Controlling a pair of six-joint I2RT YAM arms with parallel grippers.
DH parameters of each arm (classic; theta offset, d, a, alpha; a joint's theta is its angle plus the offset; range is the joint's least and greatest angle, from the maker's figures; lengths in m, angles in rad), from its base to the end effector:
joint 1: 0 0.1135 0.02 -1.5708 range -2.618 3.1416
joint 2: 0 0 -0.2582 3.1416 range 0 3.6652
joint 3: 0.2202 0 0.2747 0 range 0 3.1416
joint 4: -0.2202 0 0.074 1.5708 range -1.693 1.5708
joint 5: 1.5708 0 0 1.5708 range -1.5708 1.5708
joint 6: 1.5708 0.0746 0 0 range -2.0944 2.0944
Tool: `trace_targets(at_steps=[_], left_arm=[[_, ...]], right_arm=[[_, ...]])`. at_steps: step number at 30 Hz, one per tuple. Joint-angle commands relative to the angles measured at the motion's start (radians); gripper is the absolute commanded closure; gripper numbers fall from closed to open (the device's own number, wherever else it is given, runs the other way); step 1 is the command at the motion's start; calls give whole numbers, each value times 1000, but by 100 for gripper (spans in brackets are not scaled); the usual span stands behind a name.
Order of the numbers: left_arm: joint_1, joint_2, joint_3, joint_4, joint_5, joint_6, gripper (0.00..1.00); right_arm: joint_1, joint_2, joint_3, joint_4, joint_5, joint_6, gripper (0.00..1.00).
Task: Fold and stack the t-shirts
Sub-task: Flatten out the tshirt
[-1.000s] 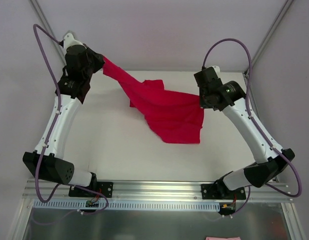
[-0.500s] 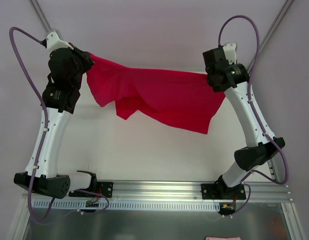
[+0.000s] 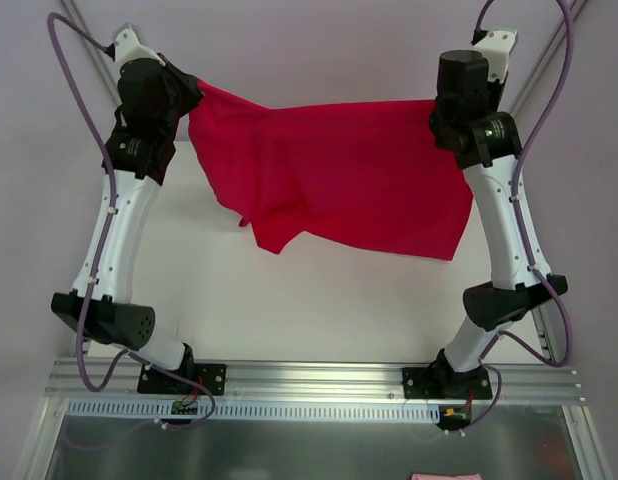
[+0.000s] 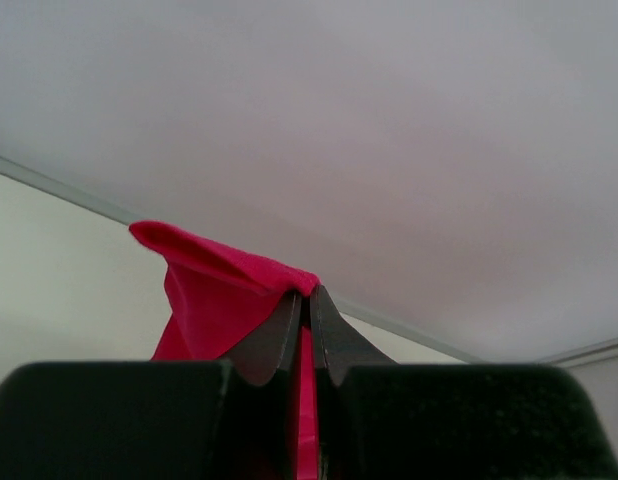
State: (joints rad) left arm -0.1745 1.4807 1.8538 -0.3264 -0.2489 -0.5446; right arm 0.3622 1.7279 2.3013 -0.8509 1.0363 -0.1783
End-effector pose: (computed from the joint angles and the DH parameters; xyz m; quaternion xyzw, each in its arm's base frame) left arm 0.3682 -0.0463 0.5311 -0.2143 0.6568 -0.1724 0.7021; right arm 0.3601 0.0678 0.5337 0.1025 0.7478 -0.3456 0.5575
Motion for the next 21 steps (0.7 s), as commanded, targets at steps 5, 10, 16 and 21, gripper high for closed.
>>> trace_targets(at_steps=[5,10,16,21], left_arm=[[15,258,226,0,57,-84,100],[15,429,528,-51,114,-86,100],[15,400,527,-49,148,-26,100],[-5,186,336,4,210,35,100]], right_arm=[[-29,8,-201,550,125,-305,99],[-46,79,-132,631,59,-345,99],[-43,61,-133,722,-10,-365,99],[12,-80,-281,817,-62,-391,99]])
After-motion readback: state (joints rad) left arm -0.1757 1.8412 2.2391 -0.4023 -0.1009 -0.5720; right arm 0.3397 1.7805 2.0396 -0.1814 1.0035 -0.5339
